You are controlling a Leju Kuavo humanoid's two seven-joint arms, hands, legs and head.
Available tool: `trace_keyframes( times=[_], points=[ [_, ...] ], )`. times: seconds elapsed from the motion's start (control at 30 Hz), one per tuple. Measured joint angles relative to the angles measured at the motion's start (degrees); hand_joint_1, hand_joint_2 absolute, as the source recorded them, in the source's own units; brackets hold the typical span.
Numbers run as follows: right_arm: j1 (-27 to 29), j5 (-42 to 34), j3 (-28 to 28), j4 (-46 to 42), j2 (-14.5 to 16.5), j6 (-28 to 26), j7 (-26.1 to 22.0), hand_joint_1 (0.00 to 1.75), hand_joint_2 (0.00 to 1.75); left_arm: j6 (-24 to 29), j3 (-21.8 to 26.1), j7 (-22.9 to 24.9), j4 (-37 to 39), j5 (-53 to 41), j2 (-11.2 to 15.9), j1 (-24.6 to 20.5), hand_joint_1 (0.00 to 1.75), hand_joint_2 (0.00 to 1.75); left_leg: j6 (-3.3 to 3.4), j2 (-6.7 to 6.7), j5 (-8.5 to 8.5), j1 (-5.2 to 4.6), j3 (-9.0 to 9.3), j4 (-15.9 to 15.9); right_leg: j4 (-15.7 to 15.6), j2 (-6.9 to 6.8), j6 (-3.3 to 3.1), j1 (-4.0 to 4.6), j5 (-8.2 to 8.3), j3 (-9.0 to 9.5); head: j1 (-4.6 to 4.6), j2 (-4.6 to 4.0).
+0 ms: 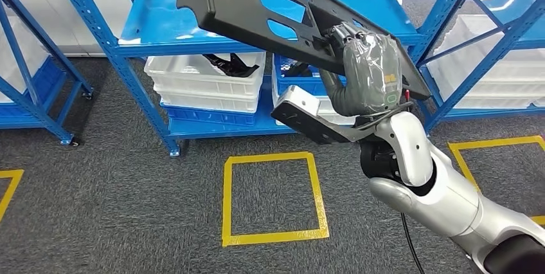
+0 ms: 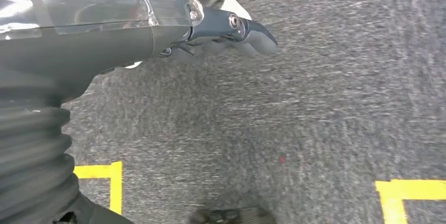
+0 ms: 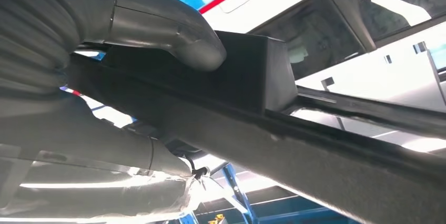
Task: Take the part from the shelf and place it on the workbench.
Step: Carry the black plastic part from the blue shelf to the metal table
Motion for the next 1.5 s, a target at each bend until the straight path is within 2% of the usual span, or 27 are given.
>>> trace_keyframes(
  times=[0.03, 0.1, 0.17, 0.23, 0.27, 0.33, 0.37, 0.43, 0.5, 0.53, 0.57, 0.6, 0.67, 0.73, 0.77, 0.87, 0.93, 1.0, 1.03, 1.07, 1.1, 1.17, 1.23, 1.27, 1.33, 1.4, 1.5],
  points=[
    [0.00, -0.01, 0.05, 0.01, 0.01, 0.00, 0.00, 1.75, 1.75, 0.01, 0.00, 0.00, 0.00, 0.00, 0.02, 0.01, 0.00, 1.75, -0.27, -0.05, -0.59, 0.17, -0.37, 2.55, 0.17, -0.07, 0.11, -0.03, 0.50, -0.80, -0.16, 0.00],
    [0.00, -0.01, 0.18, 0.02, 0.01, 0.00, 0.00, 1.75, 1.75, 0.02, 0.00, 0.00, 0.00, 0.00, 0.08, 0.01, 0.00, 1.75, -0.66, 0.00, 1.55, 0.52, 1.56, 2.26, 0.72, -0.19, 0.46, -0.15, 1.35, -2.49, -0.31, 0.00],
    [-0.02, -0.02, 0.24, 0.02, 0.00, 0.00, 0.00, 1.75, 1.75, 0.03, 0.00, -0.01, -0.01, 0.00, 0.13, -0.06, 0.00, 1.75, -0.91, 0.13, 3.47, 0.84, 6.96, -4.40, 1.66, -0.27, 0.92, -0.23, 1.87, -4.00, -0.38, 0.00],
    [-0.16, -0.10, 0.18, 0.01, -0.04, 0.01, 0.00, 1.75, 1.75, 0.08, 0.02, -0.05, -0.02, -0.01, 0.14, -0.22, 0.00, 1.75, -0.50, 0.10, 2.78, 0.80, 11.27, -10.52, 2.63, -0.36, 1.49, -0.20, 2.22, -4.93, -0.29, 0.00],
    [-0.27, -0.16, 0.14, -0.01, -0.05, 0.03, 0.00, 1.75, 1.75, 0.10, 0.03, -0.06, -0.02, -0.02, 0.15, -0.29, 0.00, 1.75, -0.10, 0.04, 2.21, 0.65, 12.07, -11.90, 2.89, -0.40, 1.80, -0.22, 2.44, -5.17, -0.25, 0.00],
    [-0.41, -0.26, 0.11, -0.01, -0.08, 0.17, -0.01, 1.75, 1.75, 0.13, 0.06, -0.03, -0.02, -0.10, 0.14, -0.29, 0.00, 1.75, 0.94, 0.00, 2.64, 0.52, 11.69, -12.29, 3.05, -0.36, 2.50, -0.44, 2.79, -5.37, -0.19, 0.00],
    [-0.43, -0.30, 0.08, -0.02, -0.14, 0.32, -0.01, 1.75, 1.75, 0.12, 0.07, 0.01, -0.02, -0.20, 0.14, -0.32, 0.00, 1.75, 1.48, 0.02, 3.10, 0.52, 11.34, -12.36, 3.60, -0.24, 2.85, -0.56, 2.04, -5.73, -0.19, 0.00],
    [-0.40, -0.26, -0.10, -0.03, -0.34, 0.74, 0.00, 1.75, 1.75, 0.11, 0.11, 0.12, -0.02, -0.46, 0.18, -0.41, 0.00, 1.75, 2.37, 0.04, 4.20, 0.57, 10.28, -12.49, 7.76, 0.02, 3.49, -0.72, -2.15, -7.25, -0.05, 0.00],
    [-0.09, -0.10, -0.24, -0.04, -0.54, 1.16, 0.00, 1.75, 1.75, 0.10, 0.17, 0.31, -0.02, -0.78, 0.22, -0.45, 0.00, 1.75, 2.75, -0.04, 5.26, 0.45, 8.93, -12.46, 15.19, 0.14, 3.80, -0.74, -7.19, -9.12, 0.22, 0.00],
    [0.19, 0.00, -0.26, -0.05, -0.60, 1.35, 0.00, 1.75, 1.75, 0.08, 0.19, 0.41, -0.02, -0.94, 0.21, -0.43, 0.00, 1.75, 2.79, -0.08, 5.79, 0.37, 8.23, -12.44, 18.08, 0.18, 3.79, -0.73, -8.33, -9.49, 0.34, 0.00],
    [0.48, 0.10, -0.27, -0.05, -0.62, 1.48, 0.00, 1.75, 1.75, 0.05, 0.20, 0.52, -0.02, -1.08, 0.20, -0.42, 0.00, 1.75, 2.80, -0.12, 6.30, 0.27, 7.56, -12.41, 19.23, 0.23, 3.67, -0.72, -8.21, -9.12, 0.47, 0.00],
    [0.72, 0.17, -0.33, -0.07, -0.63, 1.58, 0.00, 1.75, 1.75, 0.02, 0.20, 0.61, -0.02, -1.19, 0.18, -0.41, 0.00, 1.75, 2.77, -0.14, 6.78, 0.18, 6.92, -12.39, 18.35, 0.27, 3.46, -0.70, -7.09, -7.85, 0.63, 0.00],
    [0.99, 0.37, -0.67, -0.19, -0.64, 1.71, 0.00, 1.75, 1.75, -0.02, 0.20, 0.69, -0.02, -1.35, 0.13, -0.42, 0.00, 1.75, 2.58, -0.16, 7.67, 0.04, 5.93, -12.37, 11.32, 0.34, 2.80, -0.53, -4.27, -2.76, 0.97, 0.00],
    [1.09, 0.60, -1.22, -0.50, -0.65, 1.78, 0.00, 1.75, 1.75, -0.04, 0.20, 0.72, -0.02, -1.46, 0.06, -0.46, 0.00, 1.75, 2.16, -0.10, 8.46, -0.07, 5.36, -12.37, 3.62, 0.42, 2.10, -0.19, -3.42, 2.06, 1.13, 0.00],
    [1.11, 0.68, -1.42, -0.65, -0.66, 1.81, 0.00, 1.75, 1.75, -0.04, 0.20, 0.73, -0.02, -1.50, 0.02, -0.46, 0.00, 1.75, 1.86, -0.03, 8.86, -0.06, 5.19, -12.42, 1.65, 0.48, 1.83, -0.01, -3.56, 3.11, 1.18, 0.00],
    [1.37, 0.74, -1.58, -0.84, -0.68, 1.88, 0.00, 1.75, 1.75, -0.04, 0.20, 0.80, -0.02, -1.58, -0.03, -0.46, 0.00, 1.75, 0.96, 0.13, 9.06, 0.10, 4.72, -12.16, 0.28, 0.34, 1.00, 0.08, -2.53, 3.04, 1.08, 0.00],
    [1.54, 0.81, -1.67, -0.92, -0.65, 1.90, 0.00, 1.75, 1.75, -0.04, 0.21, 0.85, -0.02, -1.60, -0.05, -0.45, 0.00, 1.75, 0.51, 0.08, 5.62, 0.15, 3.33, -8.73, -0.18, 0.09, 0.38, -0.12, -1.35, 2.34, 0.69, 0.00],
    [1.92, 0.96, -1.85, -1.07, -0.63, 1.90, 0.00, 1.75, 1.75, -0.04, 0.23, 0.87, -0.02, -1.60, -0.09, -0.44, 0.00, 1.75, 0.10, 0.01, 0.63, 0.23, 1.03, -1.62, -0.09, -0.01, 0.16, -0.09, -0.45, 1.13, 0.20, 0.00],
    [2.21, 1.05, -1.96, -1.14, -0.63, 1.91, 0.00, 1.75, 1.75, -0.04, 0.25, 0.87, -0.02, -1.60, -0.08, -0.42, 0.00, 1.75, -0.07, 0.01, -0.76, 0.27, 0.22, 1.64, 0.02, -0.04, 0.21, -0.10, -0.01, 0.46, 0.01, 0.00],
    [2.49, 1.15, -2.07, -1.19, -0.63, 1.92, 0.00, 1.75, 1.75, -0.04, 0.27, 0.87, -0.02, -1.60, -0.07, -0.40, 0.00, 1.75, -0.21, 0.01, -0.95, 0.31, 0.11, 3.47, 0.17, -0.07, 0.29, -0.13, 0.42, -0.24, -0.14, 0.00],
    [2.74, 1.23, -2.22, -1.24, -0.63, 1.95, 0.00, 1.75, 1.75, -0.04, 0.30, 0.87, -0.02, -1.60, -0.04, -0.38, 0.00, 1.75, -0.31, 0.02, -0.02, 0.38, 1.03, 3.31, 0.40, -0.08, 0.42, -0.18, 0.80, -0.97, -0.24, 0.00],
    [3.03, 1.29, -2.51, -1.40, -0.64, 1.98, 0.00, 1.75, 1.75, -0.04, 0.33, 0.87, -0.01, -1.60, 0.00, -0.39, 0.00, 1.75, -0.39, 0.07, 2.81, 0.59, 5.80, -2.62, 1.12, -0.08, 0.79, -0.31, 1.32, -2.28, -0.33, 0.00],
    [3.14, 1.33, -2.82, -1.73, -0.69, 2.00, 0.00, 1.75, 1.75, -0.04, 0.36, 0.85, -0.02, -1.60, 0.02, -0.48, 0.00, 1.75, -0.22, -0.03, 3.43, 0.62, 10.56, -9.66, 2.10, -0.08, 1.29, -0.30, 1.60, -3.39, -0.36, 0.00],
    [3.18, 1.35, -2.92, -1.88, -0.74, 2.02, 0.00, 1.75, 1.75, -0.04, 0.36, 0.83, -0.02, -1.60, 0.01, -0.53, 0.00, 1.75, -0.02, -0.10, 3.11, 0.58, 11.61, -11.51, 2.46, -0.07, 1.60, -0.26, 1.78, -3.77, -0.36, 0.00],
    [3.33, 1.40, -3.02, -2.07, -0.89, 2.05, 0.00, 1.75, 1.75, -0.04, 0.37, 0.78, -0.02, -1.60, -0.02, -0.53, 0.00, 1.75, 0.80, -0.17, 3.10, 0.54, 11.47, -12.34, 2.75, -0.03, 2.29, -0.28, 2.25, -4.23, -0.28, 0.00],
    [3.45, 1.46, -3.09, -2.14, -1.09, 2.08, 0.00, 1.75, 1.75, -0.04, 0.38, 0.74, -0.01, -1.62, -0.01, -0.52, 0.00, 1.75, 1.89, -0.15, 3.88, 0.62, 10.75, -12.54, 4.18, 0.14, 2.93, -0.41, 0.83, -5.04, -0.13, 0.00],
    [3.69, 1.57, -3.42, -2.27, -1.37, 2.14, 0.00, 1.75, 1.75, -0.04, 0.39, 0.70, -0.01, -1.68, 0.07, -0.57, 0.00, 1.75, 2.79, -0.13, 5.27, 0.49, 9.13, -12.60, 13.40, 0.30, 3.69, -0.67, -6.34, -7.92, 0.50, 0.00]
  ],
)
